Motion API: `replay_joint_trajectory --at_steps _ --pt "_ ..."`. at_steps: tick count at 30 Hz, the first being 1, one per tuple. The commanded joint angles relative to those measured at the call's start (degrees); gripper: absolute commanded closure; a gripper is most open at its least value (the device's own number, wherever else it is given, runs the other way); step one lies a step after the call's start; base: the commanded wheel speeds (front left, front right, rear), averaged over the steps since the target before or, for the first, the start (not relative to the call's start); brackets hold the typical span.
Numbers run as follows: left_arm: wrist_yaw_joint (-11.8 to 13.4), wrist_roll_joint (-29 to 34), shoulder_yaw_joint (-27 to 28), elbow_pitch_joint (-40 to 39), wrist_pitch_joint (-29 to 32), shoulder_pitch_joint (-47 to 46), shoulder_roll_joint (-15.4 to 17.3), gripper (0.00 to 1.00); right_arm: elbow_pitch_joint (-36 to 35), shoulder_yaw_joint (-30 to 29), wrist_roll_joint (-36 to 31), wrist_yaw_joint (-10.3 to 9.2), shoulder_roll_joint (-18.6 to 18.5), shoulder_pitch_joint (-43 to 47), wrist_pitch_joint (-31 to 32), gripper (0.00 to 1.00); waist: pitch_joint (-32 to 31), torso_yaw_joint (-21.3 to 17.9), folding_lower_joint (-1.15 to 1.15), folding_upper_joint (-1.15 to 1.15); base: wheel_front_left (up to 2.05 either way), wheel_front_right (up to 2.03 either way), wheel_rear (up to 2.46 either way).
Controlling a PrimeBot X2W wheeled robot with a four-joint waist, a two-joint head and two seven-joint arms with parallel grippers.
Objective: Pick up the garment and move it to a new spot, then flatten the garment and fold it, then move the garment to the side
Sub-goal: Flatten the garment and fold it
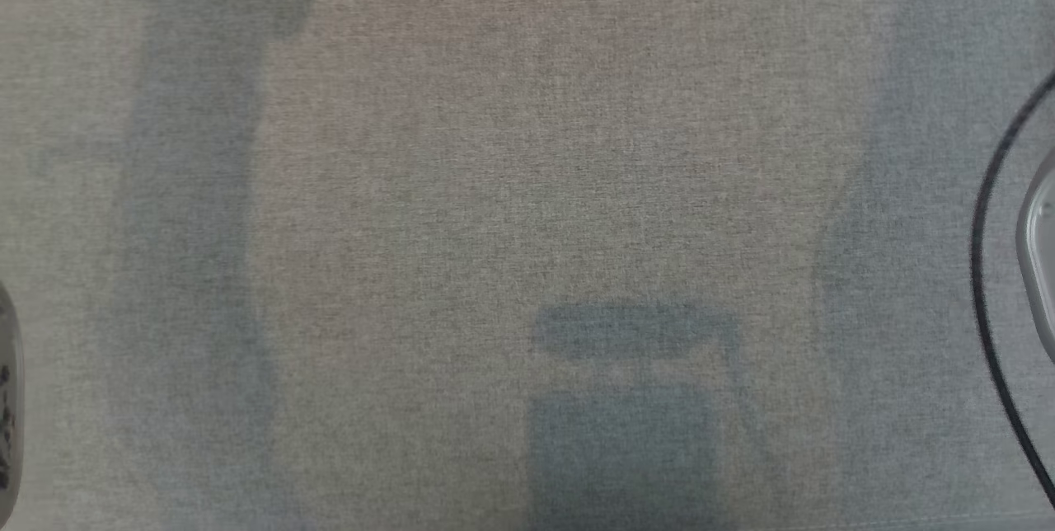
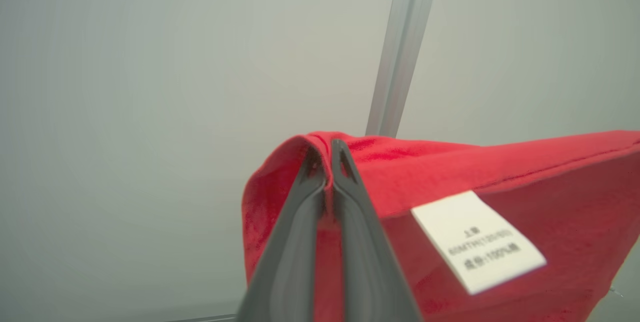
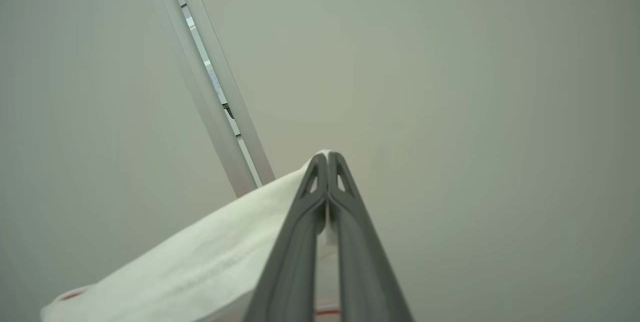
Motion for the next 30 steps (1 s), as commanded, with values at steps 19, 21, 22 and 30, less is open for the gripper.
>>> replay_joint_trajectory --at_steps 19,21,22,30 --pt "-5.0 -9.1 -20.0 13.1 -30.1 16.1 10.1 1.00 0.3 27.6 23.1 0.01 -8.4 28.8 -18.6 1.00 -1.5 -6.8 -0.02 0.64 0.00 0.00 0.00" --pt "-5.0 -11.6 -22.3 11.5 -32.0 24.0 12.1 1.00 -2.8 28.8 26.0 0.00 -9.5 38.7 -19.2 1.00 -5.4 -6.8 -0.02 0.64 0.00 0.00 0.00" --pt "-5.0 -13.1 -23.0 10.0 -32.5 27.2 13.2 1.00 -5.1 29.1 26.7 0.01 -10.6 43.0 -18.8 1.00 -6.6 -6.7 -0.02 0.64 0.00 0.00 0.00" --pt "0.0 -17.5 -22.7 0.5 -36.8 55.7 17.3 1.00 -15.0 24.7 28.4 -0.01 -11.4 74.2 -16.5 1.00 -17.0 -6.6 -0.02 0.64 0.00 0.00 0.00"
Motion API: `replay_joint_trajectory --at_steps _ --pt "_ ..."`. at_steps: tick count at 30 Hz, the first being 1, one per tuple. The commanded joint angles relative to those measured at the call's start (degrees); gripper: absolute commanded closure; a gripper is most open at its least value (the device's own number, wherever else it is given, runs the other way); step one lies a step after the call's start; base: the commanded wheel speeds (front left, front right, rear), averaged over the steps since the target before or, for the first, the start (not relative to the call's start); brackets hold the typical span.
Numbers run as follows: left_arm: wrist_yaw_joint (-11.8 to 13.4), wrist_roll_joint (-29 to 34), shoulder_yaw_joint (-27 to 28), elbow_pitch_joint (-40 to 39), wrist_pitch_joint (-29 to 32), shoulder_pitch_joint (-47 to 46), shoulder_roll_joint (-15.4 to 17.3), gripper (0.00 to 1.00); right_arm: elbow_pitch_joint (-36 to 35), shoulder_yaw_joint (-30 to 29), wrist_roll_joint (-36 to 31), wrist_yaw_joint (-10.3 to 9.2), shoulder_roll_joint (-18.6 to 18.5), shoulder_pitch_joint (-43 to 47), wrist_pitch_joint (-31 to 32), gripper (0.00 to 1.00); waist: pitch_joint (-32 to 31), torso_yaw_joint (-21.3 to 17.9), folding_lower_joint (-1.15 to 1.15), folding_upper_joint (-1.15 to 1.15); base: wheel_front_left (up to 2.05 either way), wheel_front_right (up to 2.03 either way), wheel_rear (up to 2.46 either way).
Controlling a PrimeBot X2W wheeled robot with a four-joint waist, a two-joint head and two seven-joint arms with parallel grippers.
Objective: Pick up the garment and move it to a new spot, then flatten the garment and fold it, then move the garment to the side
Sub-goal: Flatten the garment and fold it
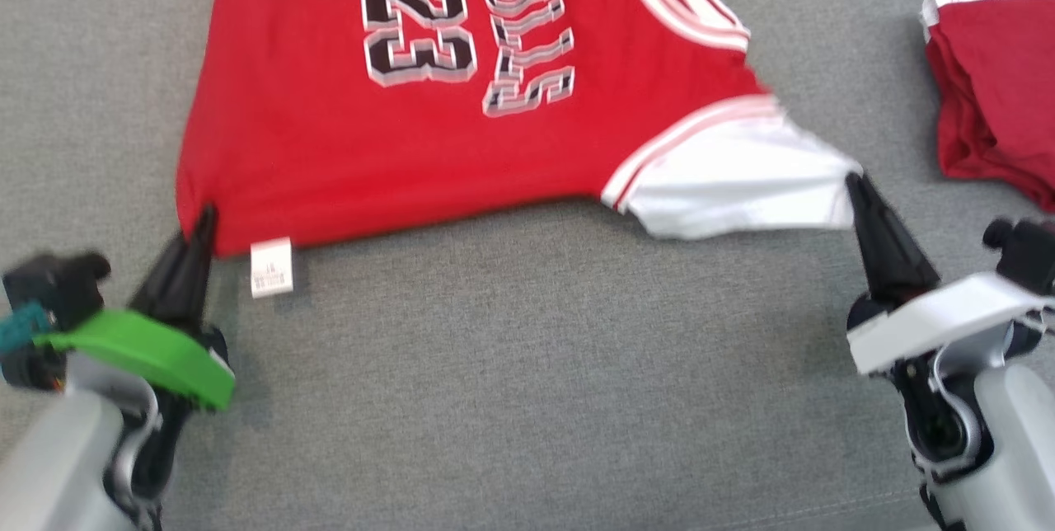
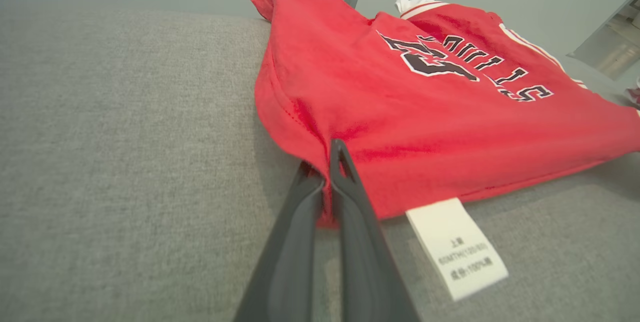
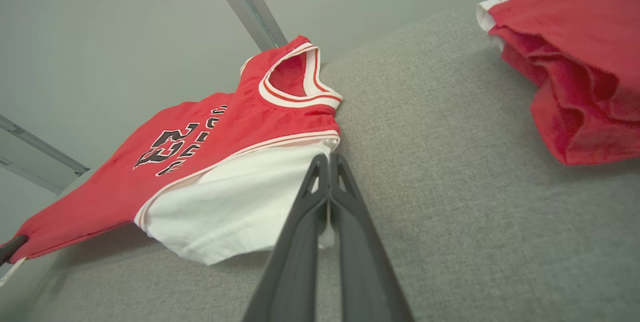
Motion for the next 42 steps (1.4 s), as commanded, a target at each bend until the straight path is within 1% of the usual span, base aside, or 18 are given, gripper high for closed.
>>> replay_joint_trajectory --at_steps 1,5,8,11,14,16,18,20,22,24,27,30,33,34,37,38,42 --pt "1.8 -1.4 0.7 -1.9 -0.5 5.4 0.1 1.00 -1.0 -0.4 -1.7 -0.03 -0.5 3.6 0.6 1.00 -7.2 -0.1 0.01 0.64 0.00 0.00 0.00" --pt "6.2 -3.1 1.4 -7.9 -1.1 18.8 -1.4 1.00 -1.0 -1.9 -4.0 -0.06 0.7 12.4 0.9 1.00 -8.9 -0.2 0.01 0.64 0.00 0.00 0.00" --pt "9.0 -2.0 1.3 -11.2 -1.4 26.2 -3.4 1.00 -0.4 -3.7 -5.1 -0.06 1.3 17.8 0.6 1.00 -9.5 0.3 0.01 0.64 0.00 0.00 0.00" --pt "10.8 -2.6 2.4 -14.5 -1.4 32.1 -6.2 1.00 -0.5 -5.2 -5.6 -0.06 2.0 22.7 0.5 1.00 -9.8 1.0 0.01 0.64 0.00 0.00 0.00" --pt "11.7 -2.3 3.7 -17.7 -1.4 36.5 -7.9 1.00 -1.9 -7.3 -5.2 -0.06 2.7 26.4 0.3 1.00 -10.1 1.9 0.01 0.64 0.00 0.00 0.00" --pt "12.4 -1.9 3.6 -19.5 -1.4 38.4 -8.2 1.00 -3.2 -8.5 -4.8 -0.06 3.1 27.9 0.8 1.00 -10.4 2.2 0.01 0.64 0.00 0.00 0.00" --pt "13.4 -2.0 3.7 -21.4 -0.9 38.9 -7.8 1.00 -4.8 -9.0 -4.5 -0.06 3.3 27.4 1.8 1.00 -10.6 2.1 0.01 0.64 0.00 0.00 0.00" --pt "13.8 -2.0 3.7 -22.5 -0.3 38.6 -7.3 1.00 -5.4 -9.1 -4.4 -0.06 3.4 26.4 2.5 1.00 -10.6 2.1 0.01 0.64 0.00 0.00 0.00" --pt "14.2 -1.7 3.5 -24.4 1.6 37.3 -6.2 1.00 -6.9 -8.9 -4.1 -0.02 3.8 23.7 4.1 1.00 -10.8 2.0 0.01 0.64 0.00 0.00 0.00" --pt "14.6 -1.8 3.7 -26.3 4.0 35.1 -5.0 1.00 -8.0 -8.8 -3.6 -0.02 4.4 20.9 6.1 1.00 -10.6 2.3 0.01 0.64 0.00 0.00 0.00" --pt "15.8 -1.4 3.2 -27.9 9.0 31.6 -2.8 1.00 -8.8 -8.5 -3.2 -0.02 4.9 15.8 9.6 1.00 -9.9 2.7 0.01 0.64 0.00 0.00 0.00" --pt "16.1 -2.6 2.9 -28.8 14.0 27.1 -2.0 1.00 -7.7 -7.8 -3.7 -0.02 5.3 10.8 12.5 1.00 -9.6 3.1 0.01 0.64 0.00 0.00 0.00" --pt "15.9 -3.6 2.1 -27.0 19.7 22.6 -1.7 1.00 -4.7 -8.1 -4.8 -0.02 5.2 6.4 13.4 1.00 -9.3 4.3 0.01 0.64 0.00 0.00 0.00" --pt "16.0 -4.1 1.7 -26.0 21.6 20.9 -1.8 1.00 -3.2 -8.3 -4.9 -0.02 5.4 5.3 13.4 1.00 -9.2 4.7 0.01 0.64 0.00 0.00 0.00" --pt "15.5 -6.3 1.1 -21.5 26.4 15.8 -3.7 1.00 1.5 -8.7 -6.1 -0.02 5.0 2.3 13.6 1.00 -9.0 6.1 0.01 0.64 0.00 0.00 0.00" --pt "15.2 -6.2 0.6 -19.7 27.8 14.2 -3.9 1.00 3.0 -8.6 -6.6 -0.02 4.8 1.4 13.5 1.00 -9.0 6.4 0.01 0.64 0.00 0.00 0.00" --pt "13.0 -7.9 -1.0 -13.0 32.8 8.5 -5.9 1.00 8.9 -7.4 -8.2 -0.02 3.9 -1.7 12.6 1.00 -9.1 7.4 0.01 0.64 0.00 0.00 0.00"
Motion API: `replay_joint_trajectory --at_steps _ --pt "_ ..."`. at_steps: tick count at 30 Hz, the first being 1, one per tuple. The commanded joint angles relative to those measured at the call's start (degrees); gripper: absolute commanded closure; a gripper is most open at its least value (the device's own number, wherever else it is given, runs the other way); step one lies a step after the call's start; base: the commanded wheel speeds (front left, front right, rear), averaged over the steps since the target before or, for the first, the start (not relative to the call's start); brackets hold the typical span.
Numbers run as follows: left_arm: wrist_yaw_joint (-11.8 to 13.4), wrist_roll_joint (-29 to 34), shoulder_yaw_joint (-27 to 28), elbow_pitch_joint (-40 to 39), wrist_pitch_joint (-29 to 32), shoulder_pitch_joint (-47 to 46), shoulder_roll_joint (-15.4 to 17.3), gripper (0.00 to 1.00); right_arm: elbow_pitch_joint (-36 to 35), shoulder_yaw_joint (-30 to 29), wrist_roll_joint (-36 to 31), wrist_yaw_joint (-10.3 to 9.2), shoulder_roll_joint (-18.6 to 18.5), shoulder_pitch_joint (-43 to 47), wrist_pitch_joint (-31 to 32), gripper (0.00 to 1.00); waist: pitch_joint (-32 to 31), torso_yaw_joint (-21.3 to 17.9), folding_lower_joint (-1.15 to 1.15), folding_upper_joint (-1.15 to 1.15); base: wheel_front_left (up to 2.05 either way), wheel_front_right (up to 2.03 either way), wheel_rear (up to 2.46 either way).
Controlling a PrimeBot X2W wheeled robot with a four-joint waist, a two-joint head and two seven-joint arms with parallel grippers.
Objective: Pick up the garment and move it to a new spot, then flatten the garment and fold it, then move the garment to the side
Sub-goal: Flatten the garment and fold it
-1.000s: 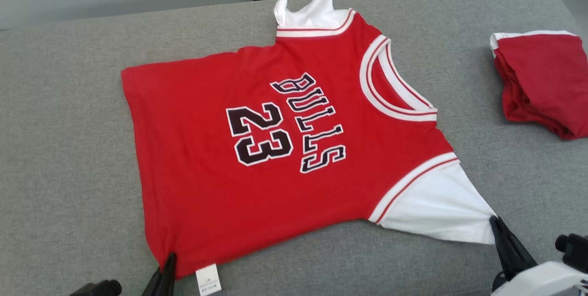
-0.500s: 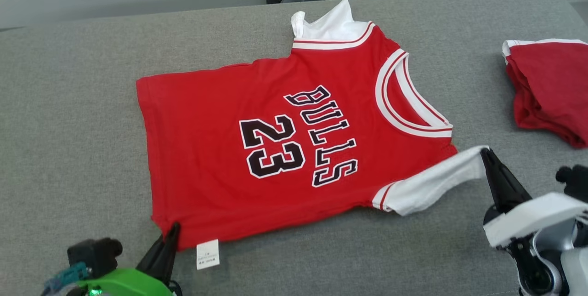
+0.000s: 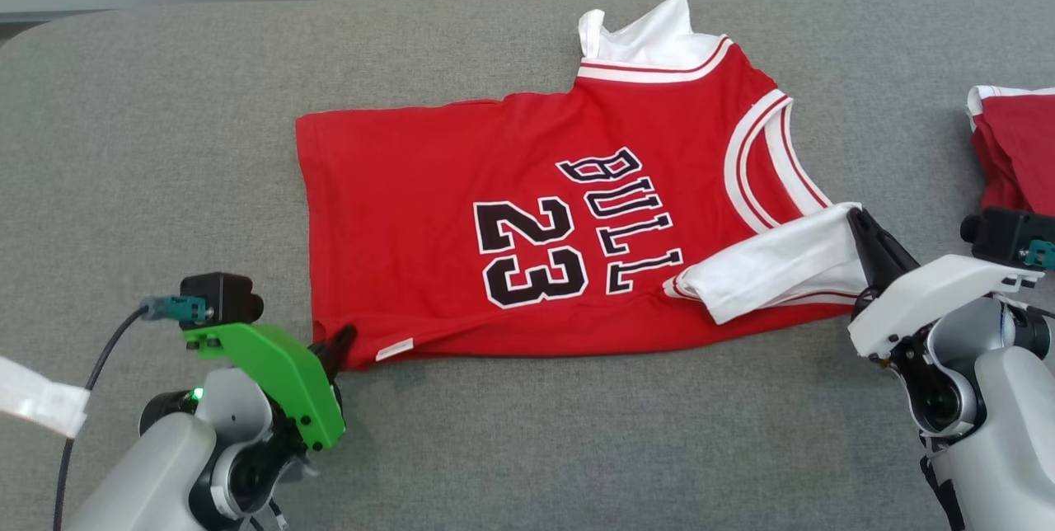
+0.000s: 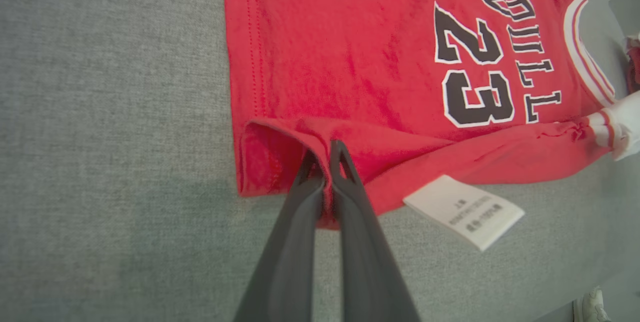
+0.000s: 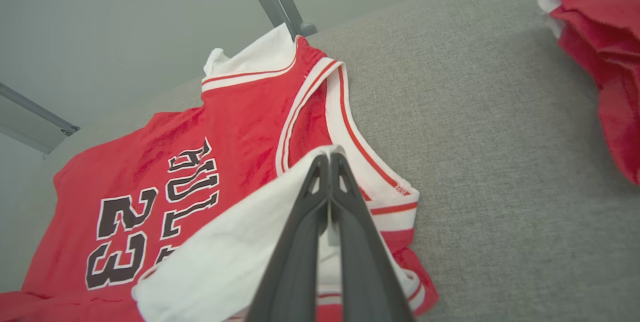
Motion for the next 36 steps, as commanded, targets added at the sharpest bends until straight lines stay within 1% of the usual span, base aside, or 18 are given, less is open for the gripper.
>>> replay_joint_trajectory --at_steps 1,7,13,17,22,29,32,33,34,35,36 --pt "-0.4 -0.7 -0.1 1.3 0.8 -1.7 -0.4 1.00 0.9 0.4 -0.6 -0.01 -0.4 -1.2 -0.5 1.00 0.1 0.5 0.00 0.64 0.00 0.00 0.00" --pt "-2.7 -2.0 -2.2 10.0 7.2 -8.8 -3.3 1.00 7.5 5.4 -2.8 -0.01 -2.3 -7.0 -0.3 1.00 0.5 0.9 0.00 0.64 0.00 0.00 0.00" --pt "-3.7 -1.0 -4.4 17.2 11.5 -14.8 -5.5 1.00 12.6 9.6 -3.9 -0.01 -4.0 -12.5 -0.4 1.00 0.4 1.1 0.00 0.64 0.00 0.00 0.00" --pt "-4.3 -1.0 -5.1 20.8 12.4 -17.4 -7.1 1.00 15.4 11.3 -4.1 -0.01 -4.7 -15.3 -2.1 1.00 0.3 1.1 0.00 0.64 0.00 0.00 0.00" --pt "-5.3 -1.5 -5.3 23.9 13.2 -19.6 -8.3 1.00 18.6 12.5 -4.2 -0.01 -5.2 -17.6 -5.0 1.00 0.3 1.4 0.00 0.64 0.00 0.00 0.00" --pt "-5.3 -0.9 -5.7 26.7 14.1 -21.6 -8.5 1.00 21.8 13.2 -4.5 -0.01 -5.2 -20.0 -7.7 1.00 0.6 1.8 0.00 0.64 0.00 0.00 0.00" --pt "-4.9 -0.8 -5.8 28.3 14.5 -22.0 -8.4 1.00 23.4 13.7 -4.3 -0.01 -5.1 -21.0 -8.8 1.00 0.6 2.0 0.00 0.64 0.00 0.00 0.00" --pt "-4.5 -0.6 -5.7 29.4 13.9 -22.3 -8.6 0.96 24.5 14.5 -4.3 -0.01 -4.9 -21.6 -9.0 1.00 0.6 2.1 0.00 0.64 0.00 0.00 0.00" --pt "-4.1 -0.7 -5.6 29.9 13.6 -22.2 -8.8 0.69 25.1 14.9 -4.2 -0.01 -4.8 -21.9 -8.9 1.00 0.5 2.2 0.00 0.64 0.00 0.00 0.00" --pt "-4.1 -0.7 -5.6 30.2 13.4 -22.1 -9.1 0.16 25.5 15.3 -4.1 -0.01 -4.9 -22.2 -9.0 1.00 0.4 2.3 0.00 0.64 0.00 0.00 0.00" --pt "-4.2 -0.9 -5.5 30.5 13.2 -22.0 -9.4 0.00 25.9 15.7 -4.1 -0.01 -4.9 -22.4 -9.3 0.53 0.4 2.3 0.00 0.64 0.00 0.00 0.00"
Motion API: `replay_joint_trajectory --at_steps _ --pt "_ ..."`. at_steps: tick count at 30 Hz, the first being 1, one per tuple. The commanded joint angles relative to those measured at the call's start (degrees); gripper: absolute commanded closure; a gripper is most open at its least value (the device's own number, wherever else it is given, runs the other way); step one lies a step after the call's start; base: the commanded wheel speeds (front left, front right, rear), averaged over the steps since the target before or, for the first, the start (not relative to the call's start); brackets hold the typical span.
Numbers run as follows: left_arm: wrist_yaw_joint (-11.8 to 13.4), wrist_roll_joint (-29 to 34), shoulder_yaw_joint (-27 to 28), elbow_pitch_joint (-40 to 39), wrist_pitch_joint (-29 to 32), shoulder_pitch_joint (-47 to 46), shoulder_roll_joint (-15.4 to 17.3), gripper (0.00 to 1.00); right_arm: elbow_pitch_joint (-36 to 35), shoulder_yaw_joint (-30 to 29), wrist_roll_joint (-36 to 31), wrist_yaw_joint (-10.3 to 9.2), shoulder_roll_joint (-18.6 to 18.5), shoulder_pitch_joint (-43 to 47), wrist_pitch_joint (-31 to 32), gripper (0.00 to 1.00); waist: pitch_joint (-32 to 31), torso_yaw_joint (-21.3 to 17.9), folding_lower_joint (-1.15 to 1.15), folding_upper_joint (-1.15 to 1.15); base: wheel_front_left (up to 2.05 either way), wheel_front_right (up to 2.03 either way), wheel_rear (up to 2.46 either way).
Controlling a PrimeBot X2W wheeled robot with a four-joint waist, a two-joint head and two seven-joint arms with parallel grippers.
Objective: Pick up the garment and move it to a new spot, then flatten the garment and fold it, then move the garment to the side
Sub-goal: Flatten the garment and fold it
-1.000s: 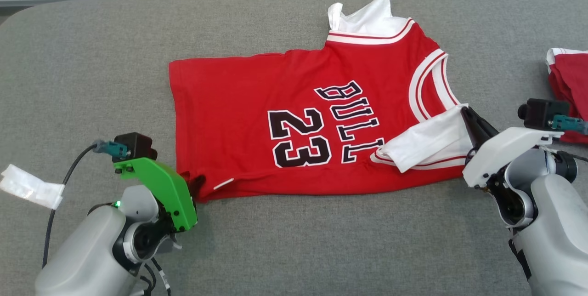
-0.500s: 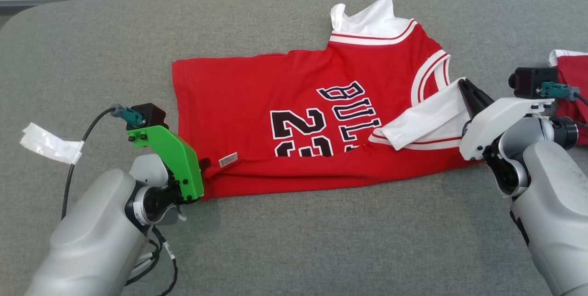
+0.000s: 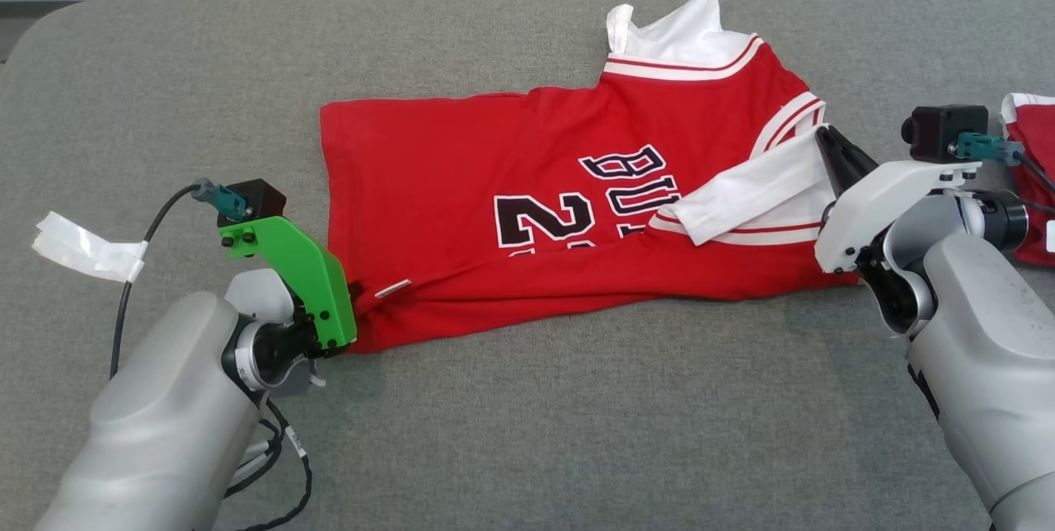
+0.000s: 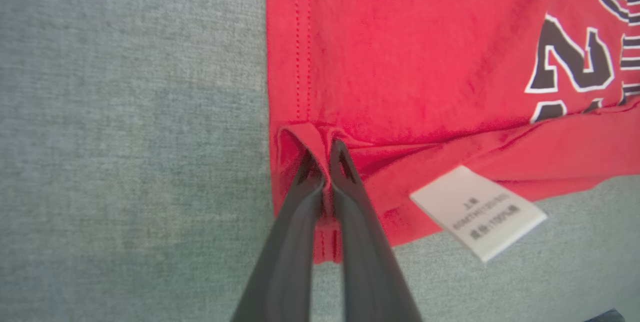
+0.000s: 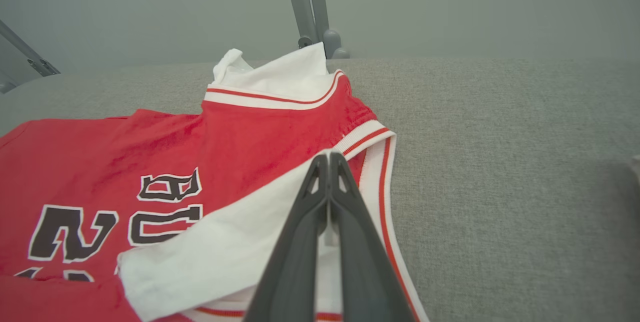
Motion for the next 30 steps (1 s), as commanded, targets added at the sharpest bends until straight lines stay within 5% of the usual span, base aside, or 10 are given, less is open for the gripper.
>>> replay_joint_trajectory --at_steps 1,9,16,21,24,28,30 --pt "0.1 -0.4 0.4 0.5 -0.5 -0.2 -0.2 0.00 0.6 0.4 0.1 -0.01 -0.2 -0.9 -0.6 0.00 -0.2 0.1 0.00 0.64 0.00 0.00 0.00" --pt "-3.8 -3.6 3.2 -3.4 -3.2 2.8 1.0 0.00 -1.1 2.2 1.3 -0.01 -2.3 -1.3 -2.6 0.00 -0.2 0.1 0.00 0.64 0.00 0.00 0.00" --pt "-6.5 -6.5 9.2 -17.2 -8.5 9.0 8.3 0.00 -10.2 1.8 2.7 -0.02 -6.3 3.3 -4.7 0.00 0.0 -1.3 0.00 0.64 0.00 0.00 0.00" --pt "-2.8 -3.9 13.1 -30.5 -16.9 19.2 13.8 0.00 -18.2 -2.9 -2.6 -0.02 -8.0 10.2 -9.4 0.00 -0.2 -2.6 0.00 0.64 0.00 0.00 0.00" --pt "1.0 0.0 14.5 -36.3 -24.6 25.6 14.5 0.00 -22.4 -7.1 -7.6 -0.02 -6.7 15.5 -12.0 0.00 -0.4 -2.9 0.00 0.64 0.00 0.00 0.00" --pt "6.1 6.4 13.9 -38.5 -35.3 32.4 11.8 0.00 -27.1 -13.1 -12.5 -0.04 -3.0 22.7 -14.0 0.00 -0.5 -3.1 0.00 0.64 0.00 0.00 0.00" --pt "6.0 6.7 13.7 -38.6 -39.5 34.8 9.2 0.00 -28.6 -15.2 -15.5 -0.03 -1.2 25.9 -14.6 0.00 -0.4 -2.9 0.00 0.64 0.00 0.00 0.00"
